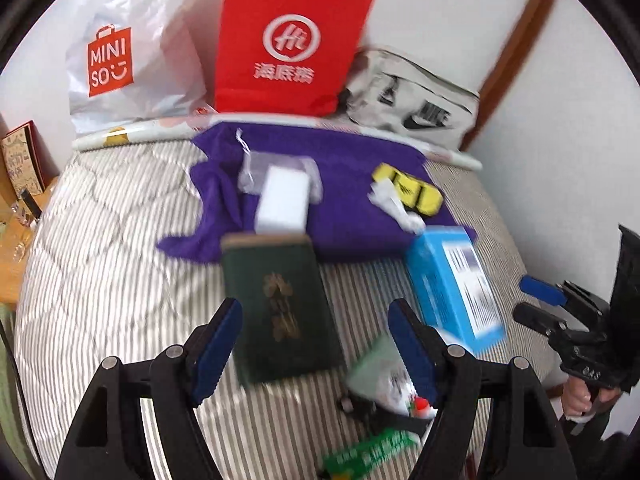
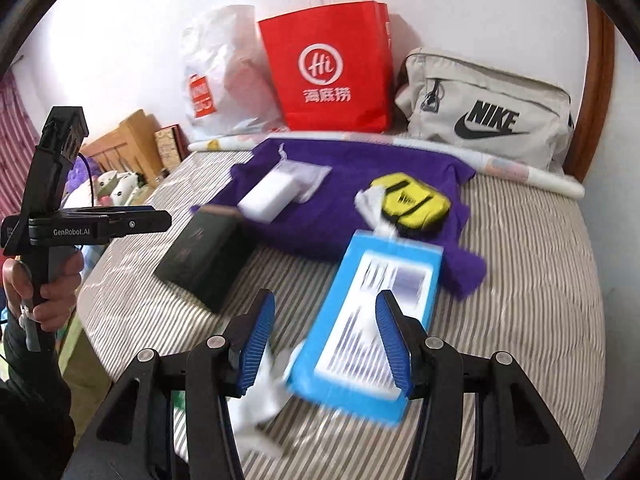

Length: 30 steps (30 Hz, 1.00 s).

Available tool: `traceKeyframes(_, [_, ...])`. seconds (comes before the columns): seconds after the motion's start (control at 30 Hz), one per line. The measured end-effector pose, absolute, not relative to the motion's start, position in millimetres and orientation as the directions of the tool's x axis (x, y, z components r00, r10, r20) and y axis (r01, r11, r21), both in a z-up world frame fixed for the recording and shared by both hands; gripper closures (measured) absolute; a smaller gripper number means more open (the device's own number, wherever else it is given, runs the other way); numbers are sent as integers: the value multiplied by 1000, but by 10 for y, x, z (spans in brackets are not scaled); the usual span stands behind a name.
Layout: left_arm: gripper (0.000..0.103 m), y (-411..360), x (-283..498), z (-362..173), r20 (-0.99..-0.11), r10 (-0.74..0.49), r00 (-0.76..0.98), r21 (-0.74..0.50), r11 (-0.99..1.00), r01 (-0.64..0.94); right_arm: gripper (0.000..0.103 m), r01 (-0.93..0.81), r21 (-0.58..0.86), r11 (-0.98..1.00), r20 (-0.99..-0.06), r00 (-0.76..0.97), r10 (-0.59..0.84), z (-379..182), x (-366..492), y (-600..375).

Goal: Organize soft objects
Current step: 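Move both open grippers back toward the remaining items beside the blue box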

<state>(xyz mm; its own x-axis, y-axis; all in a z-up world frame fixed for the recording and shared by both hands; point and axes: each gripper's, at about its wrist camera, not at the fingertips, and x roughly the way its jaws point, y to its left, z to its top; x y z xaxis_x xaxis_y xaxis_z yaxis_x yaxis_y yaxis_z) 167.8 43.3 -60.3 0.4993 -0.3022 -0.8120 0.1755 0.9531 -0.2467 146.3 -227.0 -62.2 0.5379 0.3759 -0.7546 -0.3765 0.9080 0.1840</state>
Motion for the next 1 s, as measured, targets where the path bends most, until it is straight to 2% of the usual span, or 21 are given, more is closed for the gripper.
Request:
traceKeyframes(0.2, [30, 354, 1237, -809, -821, -330, 466, -261, 943, 208, 51, -394, 220, 892, -755, 510, 411, -743, 1070, -2216])
traceKeyframes(0.4, [29, 217, 912, -1122, -854, -311, 416, -220, 942, 252, 50, -389, 250, 887, -757, 493, 430, -874, 802, -2204])
traceKeyframes(0.53, [29, 121, 816, -1222, -863, -296, 410, -192, 941, 278, 50, -382, 253, 889, -764, 485, 426, -975, 667, -2211])
traceKeyframes(0.7, [29, -10, 812, -1263, -848, -347, 401, -230, 922, 312, 50, -365, 275, 889, -768, 473, 432, -1103, 566, -2222])
traceKeyframes(0.93, [29, 33, 825, -1331, -865, -269, 424, -156, 947, 282, 51, -400, 280, 873, -748, 480, 459, -1116, 604, -2112])
traceKeyframes(1.0, [29, 136, 818, -1344, -867, -251, 431, -149, 955, 256, 61, -419, 249, 873, -743, 495, 450, -1117, 658, -2027])
